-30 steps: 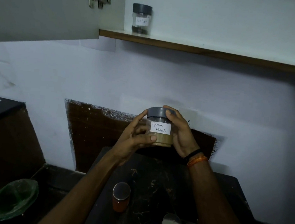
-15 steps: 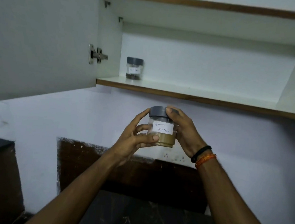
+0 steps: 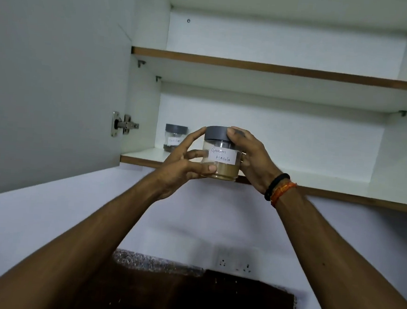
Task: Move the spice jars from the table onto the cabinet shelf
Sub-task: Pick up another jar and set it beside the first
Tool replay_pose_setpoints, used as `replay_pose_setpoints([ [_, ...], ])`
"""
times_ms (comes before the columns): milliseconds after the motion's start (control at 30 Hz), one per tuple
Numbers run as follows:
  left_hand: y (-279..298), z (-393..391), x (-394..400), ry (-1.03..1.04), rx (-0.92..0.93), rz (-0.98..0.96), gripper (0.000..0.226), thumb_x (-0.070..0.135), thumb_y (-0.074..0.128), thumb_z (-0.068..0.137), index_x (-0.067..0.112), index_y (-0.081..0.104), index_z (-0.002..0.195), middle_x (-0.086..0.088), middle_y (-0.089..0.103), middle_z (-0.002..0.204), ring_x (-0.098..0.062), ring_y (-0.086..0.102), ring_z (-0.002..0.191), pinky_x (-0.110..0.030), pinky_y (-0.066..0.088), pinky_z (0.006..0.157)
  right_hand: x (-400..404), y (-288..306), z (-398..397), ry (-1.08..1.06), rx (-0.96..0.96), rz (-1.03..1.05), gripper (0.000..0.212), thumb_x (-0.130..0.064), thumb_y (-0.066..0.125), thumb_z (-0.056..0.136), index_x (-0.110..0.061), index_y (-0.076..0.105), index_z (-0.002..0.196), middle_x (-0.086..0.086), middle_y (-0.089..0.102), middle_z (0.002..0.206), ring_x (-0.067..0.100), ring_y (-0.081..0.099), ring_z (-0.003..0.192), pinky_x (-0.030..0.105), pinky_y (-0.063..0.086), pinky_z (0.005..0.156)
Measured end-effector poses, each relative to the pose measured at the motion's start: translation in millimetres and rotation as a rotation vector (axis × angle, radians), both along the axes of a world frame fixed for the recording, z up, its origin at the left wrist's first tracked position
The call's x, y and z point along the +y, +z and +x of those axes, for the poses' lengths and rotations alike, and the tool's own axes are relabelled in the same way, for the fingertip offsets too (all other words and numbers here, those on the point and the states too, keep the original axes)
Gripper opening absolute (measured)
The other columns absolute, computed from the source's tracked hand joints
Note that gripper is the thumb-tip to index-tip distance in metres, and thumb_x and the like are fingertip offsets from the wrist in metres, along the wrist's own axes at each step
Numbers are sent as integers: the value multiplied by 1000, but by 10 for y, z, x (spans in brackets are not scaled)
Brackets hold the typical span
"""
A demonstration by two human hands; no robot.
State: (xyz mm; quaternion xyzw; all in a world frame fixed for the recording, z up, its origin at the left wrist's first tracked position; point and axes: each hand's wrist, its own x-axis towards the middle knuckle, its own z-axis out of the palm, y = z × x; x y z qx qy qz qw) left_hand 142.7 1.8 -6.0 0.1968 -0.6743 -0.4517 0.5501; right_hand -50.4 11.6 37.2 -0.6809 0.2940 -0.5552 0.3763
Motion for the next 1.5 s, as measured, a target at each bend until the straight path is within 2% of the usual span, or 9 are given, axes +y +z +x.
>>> replay_pose_setpoints([
  [167, 243, 35, -143, -24, -92, 15, 79, 15, 83, 73, 45, 49, 138, -20, 64, 128, -34, 66, 116, -48, 57, 93, -171, 60, 2, 6, -72, -40, 49, -44, 65, 89, -15, 62, 128, 12, 65, 127, 24, 65, 108, 34, 56, 83],
  [400, 619, -1, -306, 231, -277, -12, 63, 51, 78, 79, 21, 55, 129, -8, 68, 120, -28, 71, 103, -39, 60, 80, -390, 6, 52, 3, -115, -55, 50, -44, 64, 89, -13, 61, 128, 10, 67, 125, 26, 65, 112, 36, 57, 85],
  [600, 808, 26, -513, 243, -380, -19, 52, 39, 76, 84, 12, 60, 124, -10, 70, 116, -28, 68, 104, -34, 58, 72, -555, 19, 125, 28, -118, -34, 63, -51, 60, 84, -12, 56, 134, 11, 64, 129, 27, 62, 118, 47, 54, 98],
  [733, 862, 89, -698, 256, -393, -48, 46, 36, 79, 81, 10, 66, 116, -11, 71, 109, -26, 69, 97, -30, 58, 66, -707, 16, 142, 35, -92, -45, 54, -55, 43, 97, -17, 59, 132, 5, 66, 125, 21, 64, 113, 40, 57, 94],
  [867, 901, 154, -956, 288, -401, -59, 45, 34, 79, 78, 9, 68, 114, -11, 71, 107, -26, 68, 96, -35, 58, 72, -936, -62, 126, -241, -13, -61, 61, -58, 28, 102, -18, 56, 138, 12, 66, 125, 24, 64, 112, 38, 54, 98],
  [1000, 874, 150, -1226, 308, -290, -81, 33, 23, 73, 85, 6, 68, 114, -11, 70, 105, -27, 66, 97, -33, 56, 71, -1051, -183, 159, -332, 41, -92, 59, -57, 26, 102, -19, 61, 130, 10, 72, 109, 17, 70, 93, 19, 57, 68],
  [1133, 950, 142, -1485, 295, -223, -91, 30, 20, 70, 88, 3, 68, 113, -13, 69, 107, -30, 66, 100, -37, 57, 76, -1124, -203, 158, -480, 39, -172, 50, -52, 33, 103, -17, 67, 117, 8, 72, 104, 21, 68, 94, 33, 58, 81],
  [1367, 1051, 214, -1955, 346, -300, -85, 29, 15, 76, 83, 1, 70, 108, -8, 72, 102, -29, 71, 97, -44, 59, 84, -1123, -489, 353, -1195, 697, -581, 22, -28, 52, 88, -17, 65, 74, 1, 64, 62, 18, 47, 49, 20, 17, 48],
  [1500, 999, 276, -2201, 388, -366, -80, 23, 16, 80, 80, 9, 72, 101, -4, 75, 97, -24, 73, 93, -39, 61, 82, -1176, -551, 375, -1195, 845, -588, 34, -39, 44, 90, -21, 67, 74, -3, 65, 61, 12, 41, 50, 21, 28, 51],
])
